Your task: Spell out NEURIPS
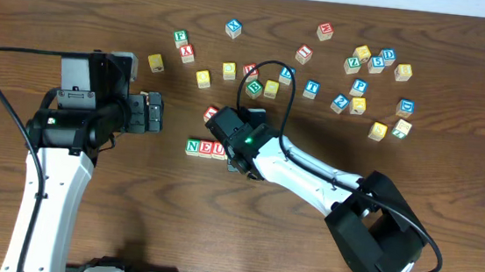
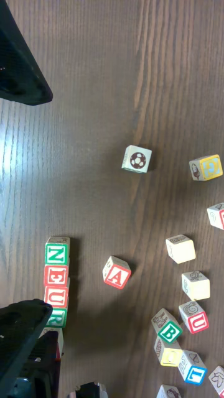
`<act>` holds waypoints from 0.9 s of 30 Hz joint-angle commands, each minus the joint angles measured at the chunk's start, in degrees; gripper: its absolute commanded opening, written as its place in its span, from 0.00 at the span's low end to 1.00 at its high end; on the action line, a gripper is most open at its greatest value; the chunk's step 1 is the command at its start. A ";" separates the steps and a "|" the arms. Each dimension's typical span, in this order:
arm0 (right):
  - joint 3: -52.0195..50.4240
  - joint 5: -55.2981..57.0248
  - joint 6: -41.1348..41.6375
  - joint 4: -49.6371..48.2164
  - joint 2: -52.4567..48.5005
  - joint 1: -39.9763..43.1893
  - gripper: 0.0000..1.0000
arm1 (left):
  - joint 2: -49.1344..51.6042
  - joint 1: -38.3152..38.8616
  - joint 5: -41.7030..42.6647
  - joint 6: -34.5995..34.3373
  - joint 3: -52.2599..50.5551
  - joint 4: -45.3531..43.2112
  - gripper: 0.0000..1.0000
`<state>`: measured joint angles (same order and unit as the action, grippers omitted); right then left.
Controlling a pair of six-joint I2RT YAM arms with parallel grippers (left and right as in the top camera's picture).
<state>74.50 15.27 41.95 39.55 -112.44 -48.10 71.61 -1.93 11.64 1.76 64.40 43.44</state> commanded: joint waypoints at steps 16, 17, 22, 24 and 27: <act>-0.42 1.77 1.29 -0.98 -0.17 -0.37 0.19 | -0.13 -0.26 -0.37 0.59 1.31 0.04 0.98; -0.42 1.79 1.29 -1.05 -0.17 -0.37 0.19 | -0.13 -0.26 -0.37 0.59 1.29 0.04 0.98; -0.42 2.25 1.31 -1.07 -0.17 -0.37 0.18 | -0.13 -0.26 -0.37 0.59 1.31 0.04 0.98; -0.42 2.27 1.31 -1.07 -0.17 -0.37 0.19 | -0.13 -0.26 -0.37 0.59 1.31 0.04 0.98; -0.42 2.45 1.29 -1.09 -0.17 -0.37 0.19 | -0.13 -0.26 -0.37 0.59 1.31 0.04 0.98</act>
<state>74.50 16.14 42.13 38.65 -112.44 -48.10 71.61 -1.93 11.64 1.76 64.40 43.44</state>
